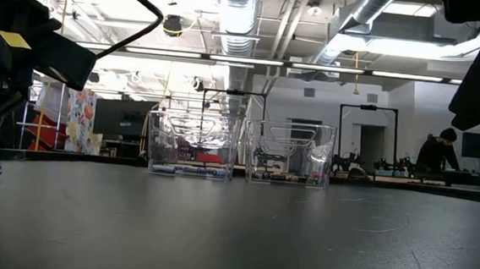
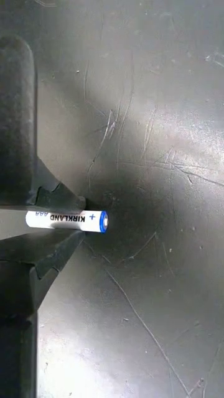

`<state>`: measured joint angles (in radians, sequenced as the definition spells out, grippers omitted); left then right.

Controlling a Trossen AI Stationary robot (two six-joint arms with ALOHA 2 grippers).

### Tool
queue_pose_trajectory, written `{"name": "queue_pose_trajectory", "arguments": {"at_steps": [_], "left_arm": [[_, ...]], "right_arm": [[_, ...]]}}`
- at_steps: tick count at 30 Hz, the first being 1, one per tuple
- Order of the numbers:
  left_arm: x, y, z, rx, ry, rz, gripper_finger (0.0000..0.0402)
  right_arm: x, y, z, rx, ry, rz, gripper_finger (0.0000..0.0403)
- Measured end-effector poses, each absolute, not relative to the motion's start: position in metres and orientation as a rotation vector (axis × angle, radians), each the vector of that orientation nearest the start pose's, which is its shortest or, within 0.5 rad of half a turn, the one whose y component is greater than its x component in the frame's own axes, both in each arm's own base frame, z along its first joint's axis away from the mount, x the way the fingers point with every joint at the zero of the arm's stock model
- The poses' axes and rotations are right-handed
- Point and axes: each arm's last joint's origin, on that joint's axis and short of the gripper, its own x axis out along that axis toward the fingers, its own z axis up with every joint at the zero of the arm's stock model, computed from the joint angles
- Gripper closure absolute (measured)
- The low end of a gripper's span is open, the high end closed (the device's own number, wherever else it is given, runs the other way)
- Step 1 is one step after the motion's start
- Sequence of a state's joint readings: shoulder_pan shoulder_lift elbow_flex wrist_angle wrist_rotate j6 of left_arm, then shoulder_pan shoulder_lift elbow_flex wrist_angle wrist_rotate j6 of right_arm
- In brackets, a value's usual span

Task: Sort batteries
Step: Put the white battery into the left transparent bin

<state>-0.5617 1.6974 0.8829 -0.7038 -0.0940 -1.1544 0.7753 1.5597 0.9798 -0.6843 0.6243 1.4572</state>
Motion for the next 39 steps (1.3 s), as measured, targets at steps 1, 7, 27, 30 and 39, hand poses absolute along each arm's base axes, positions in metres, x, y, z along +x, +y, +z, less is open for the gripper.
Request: {"name": "queue_pose_trajectory", "arguments": {"at_steps": [1, 7, 27, 30, 39], "left_arm": [[0.23, -0.142, 0.132, -0.442, 1.414, 0.476, 0.0366], [0.233, -0.139, 0.133, -0.45, 1.416, 0.475, 0.0366], [0.334, 0.008, 0.254, -0.184, 0.987, 0.269, 0.0366], [0.34, 0.052, 0.279, -0.155, 0.892, 0.285, 0.0365], [0.324, 0.172, 0.284, -0.16, 0.876, 0.368, 0.0365]], "right_arm": [[0.213, 0.186, 0.196, 0.529, 0.795, -0.535, 0.0239], [0.214, 0.187, 0.197, 0.539, 0.789, -0.528, 0.0239], [0.229, 0.169, 0.197, 0.591, 0.763, -0.607, 0.0239], [0.233, 0.162, 0.197, 0.623, 0.752, -0.65, 0.0239], [0.248, 0.137, 0.197, 0.701, 0.71, -0.764, 0.0239]]}}
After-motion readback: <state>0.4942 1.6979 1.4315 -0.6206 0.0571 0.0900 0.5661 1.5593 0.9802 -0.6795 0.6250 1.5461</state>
